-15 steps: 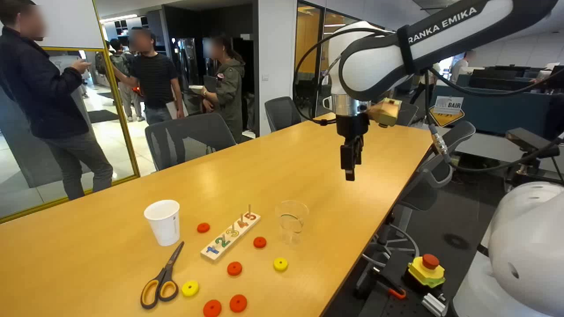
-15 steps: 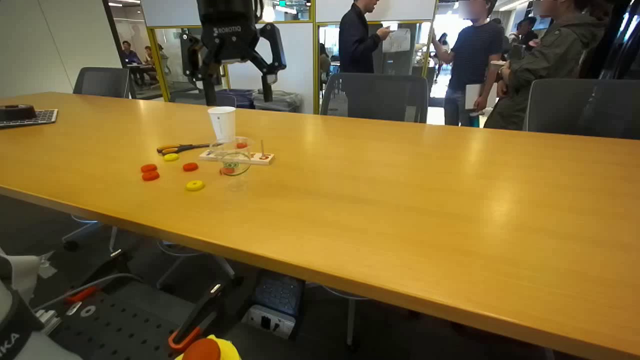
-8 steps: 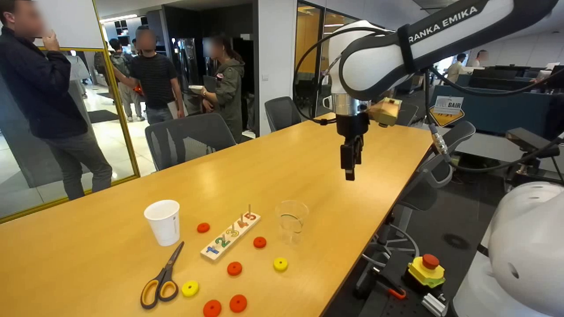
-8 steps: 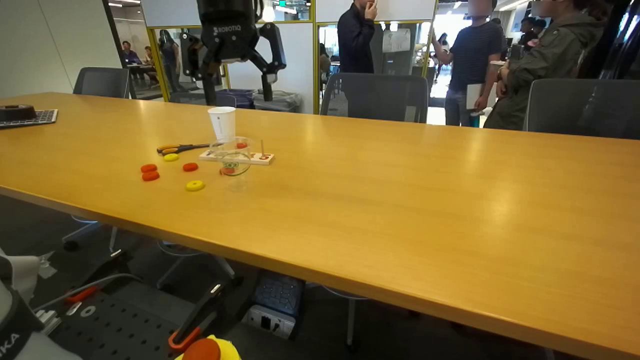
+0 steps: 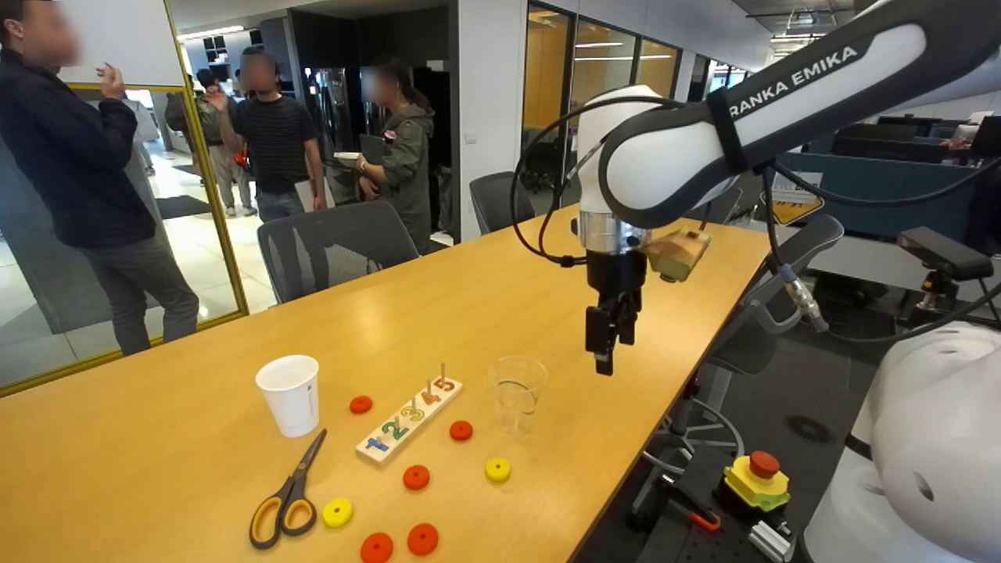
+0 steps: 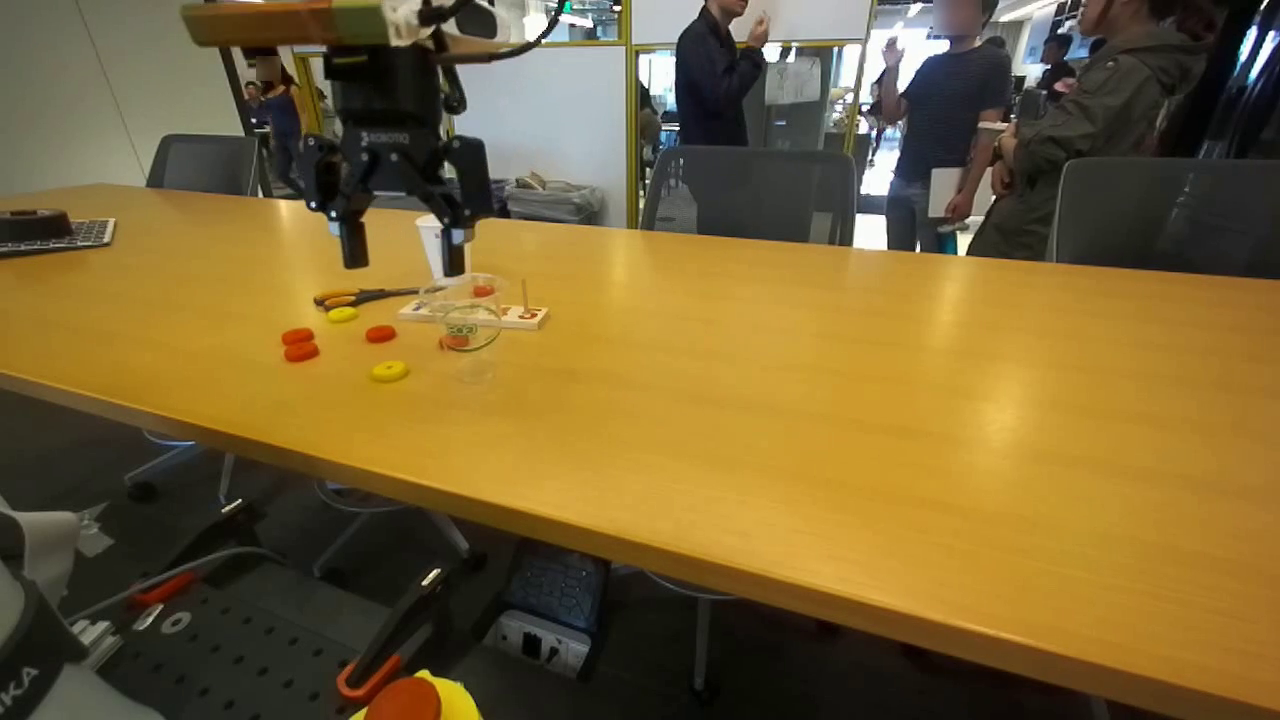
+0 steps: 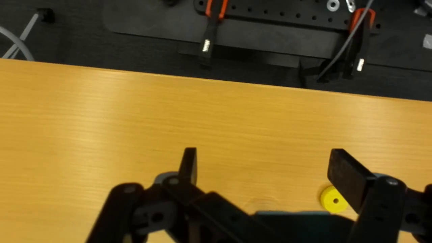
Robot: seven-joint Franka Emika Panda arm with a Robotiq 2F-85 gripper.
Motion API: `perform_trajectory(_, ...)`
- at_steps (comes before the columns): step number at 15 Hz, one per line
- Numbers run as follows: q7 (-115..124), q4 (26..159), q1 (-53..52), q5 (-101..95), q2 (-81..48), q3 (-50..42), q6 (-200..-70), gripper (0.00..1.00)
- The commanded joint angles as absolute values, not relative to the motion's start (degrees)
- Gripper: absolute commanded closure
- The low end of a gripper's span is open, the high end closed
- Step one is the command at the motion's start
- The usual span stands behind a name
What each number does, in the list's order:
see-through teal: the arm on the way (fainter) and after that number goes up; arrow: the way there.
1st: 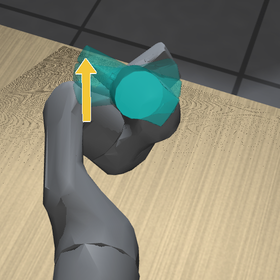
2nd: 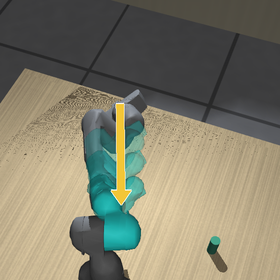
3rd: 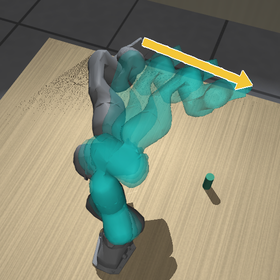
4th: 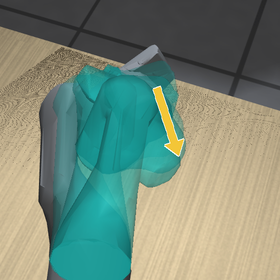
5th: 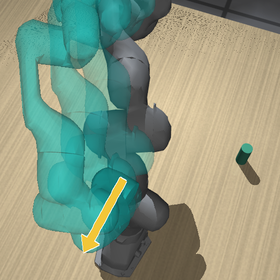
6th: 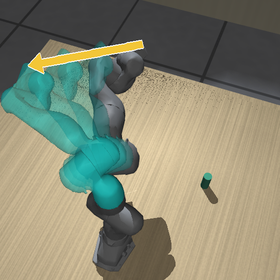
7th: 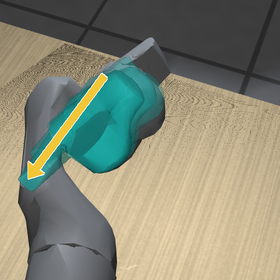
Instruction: Put the yellow discs in the clear cup and the orange discs into the white cup
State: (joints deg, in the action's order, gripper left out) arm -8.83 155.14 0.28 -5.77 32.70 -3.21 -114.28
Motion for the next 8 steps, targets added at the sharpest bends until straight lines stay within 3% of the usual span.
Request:
perform_trajectory(1,1.4,159.6,-1.6,-0.9,35.7,1.3,-119.8,0.0)
perform_trajectory(8,28.3,157.8,-2.8,4.1,29.8,13.5,-129.0,0.0)
